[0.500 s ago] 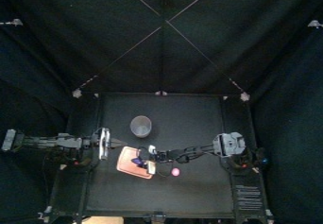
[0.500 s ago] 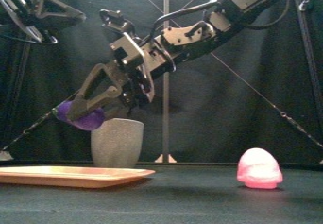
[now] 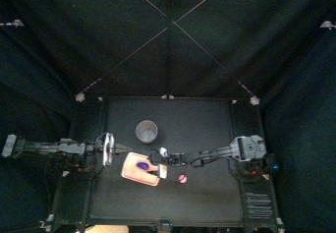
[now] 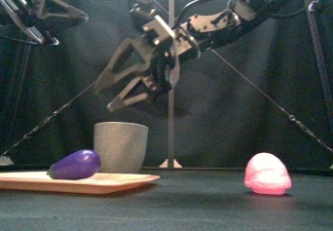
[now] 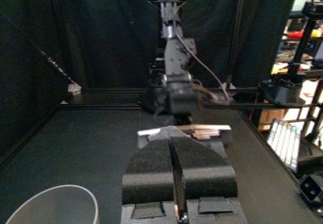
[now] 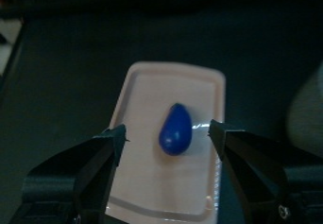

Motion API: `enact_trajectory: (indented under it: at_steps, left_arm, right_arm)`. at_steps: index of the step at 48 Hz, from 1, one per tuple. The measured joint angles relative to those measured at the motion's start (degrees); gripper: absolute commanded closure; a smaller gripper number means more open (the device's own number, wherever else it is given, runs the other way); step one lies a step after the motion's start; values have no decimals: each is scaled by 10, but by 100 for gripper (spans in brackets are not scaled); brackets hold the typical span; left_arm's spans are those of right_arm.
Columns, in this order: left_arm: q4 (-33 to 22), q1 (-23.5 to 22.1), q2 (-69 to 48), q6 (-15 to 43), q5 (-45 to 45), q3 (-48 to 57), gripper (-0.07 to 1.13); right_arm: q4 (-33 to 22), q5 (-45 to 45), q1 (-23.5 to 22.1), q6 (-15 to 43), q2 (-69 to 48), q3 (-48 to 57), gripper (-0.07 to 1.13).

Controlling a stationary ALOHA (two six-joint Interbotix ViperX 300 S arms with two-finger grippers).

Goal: Pick the eggplant then place it on the pink plate
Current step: Drop eggplant on the pink plate and return to neutral

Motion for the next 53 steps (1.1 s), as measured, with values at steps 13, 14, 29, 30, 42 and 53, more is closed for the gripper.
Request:
enact_trajectory:
  at_steps: [13,14,29,30,42,53]
  left_arm:
    - [1,0,-1,0,0,2,109]
    - [0,0,-2,0,1,2,109]
    - [2,0,-3,1,0,3,109]
    - [2,0,-4,1,1,4,109]
    - [2,1,-3,1,1,4,109]
    - [3,0,-3,0,1,5,109]
  right_arm:
    - [0,-110,-43,2,-235,178,4]
    - [-1,-122,-39,0,-259,195,4]
    - [-35,-164,-4,3,-514,351,4]
    - [-40,-163,-1,1,-529,358,4]
    - [-59,-131,20,1,-655,433,4]
    - [-60,-112,17,3,-670,442,4]
